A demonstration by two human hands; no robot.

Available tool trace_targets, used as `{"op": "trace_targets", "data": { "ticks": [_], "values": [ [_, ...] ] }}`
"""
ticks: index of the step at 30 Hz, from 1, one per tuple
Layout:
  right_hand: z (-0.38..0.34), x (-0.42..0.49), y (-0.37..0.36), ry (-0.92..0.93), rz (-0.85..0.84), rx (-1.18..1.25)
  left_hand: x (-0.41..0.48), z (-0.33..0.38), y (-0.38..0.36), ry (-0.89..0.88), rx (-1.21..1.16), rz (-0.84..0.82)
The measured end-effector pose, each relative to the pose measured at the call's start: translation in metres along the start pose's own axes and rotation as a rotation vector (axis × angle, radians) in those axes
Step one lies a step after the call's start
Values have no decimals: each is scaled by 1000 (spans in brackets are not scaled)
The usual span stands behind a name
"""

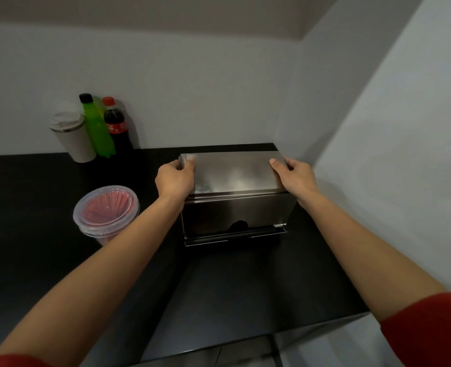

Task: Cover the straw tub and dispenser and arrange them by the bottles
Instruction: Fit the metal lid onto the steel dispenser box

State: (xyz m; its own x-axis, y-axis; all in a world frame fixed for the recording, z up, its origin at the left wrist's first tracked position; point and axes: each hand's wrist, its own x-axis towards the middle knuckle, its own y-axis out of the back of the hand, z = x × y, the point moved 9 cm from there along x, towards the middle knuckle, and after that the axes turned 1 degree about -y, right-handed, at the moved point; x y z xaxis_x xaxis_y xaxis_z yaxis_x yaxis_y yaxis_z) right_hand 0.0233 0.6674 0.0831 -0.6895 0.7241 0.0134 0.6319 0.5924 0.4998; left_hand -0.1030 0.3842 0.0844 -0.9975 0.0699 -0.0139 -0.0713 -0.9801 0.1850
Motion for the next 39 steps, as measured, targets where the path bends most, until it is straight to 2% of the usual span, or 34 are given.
{"op": "trace_targets", "data": {
  "ticks": [10, 16, 29, 39],
  "values": [
    [-9, -5, -2, 38, -5, -117, -1, -3, 1, 16, 2, -9],
    [-16, -10, -2, 69, 52, -209, -4, -4, 2, 38, 0, -11],
    [-12, -17, -1, 20, 47, -153, -3, -1, 5, 2, 72, -38],
    [-8, -15, 11, -67, 106, -98, -4, 16, 14, -119, 160, -78]
  ]
}}
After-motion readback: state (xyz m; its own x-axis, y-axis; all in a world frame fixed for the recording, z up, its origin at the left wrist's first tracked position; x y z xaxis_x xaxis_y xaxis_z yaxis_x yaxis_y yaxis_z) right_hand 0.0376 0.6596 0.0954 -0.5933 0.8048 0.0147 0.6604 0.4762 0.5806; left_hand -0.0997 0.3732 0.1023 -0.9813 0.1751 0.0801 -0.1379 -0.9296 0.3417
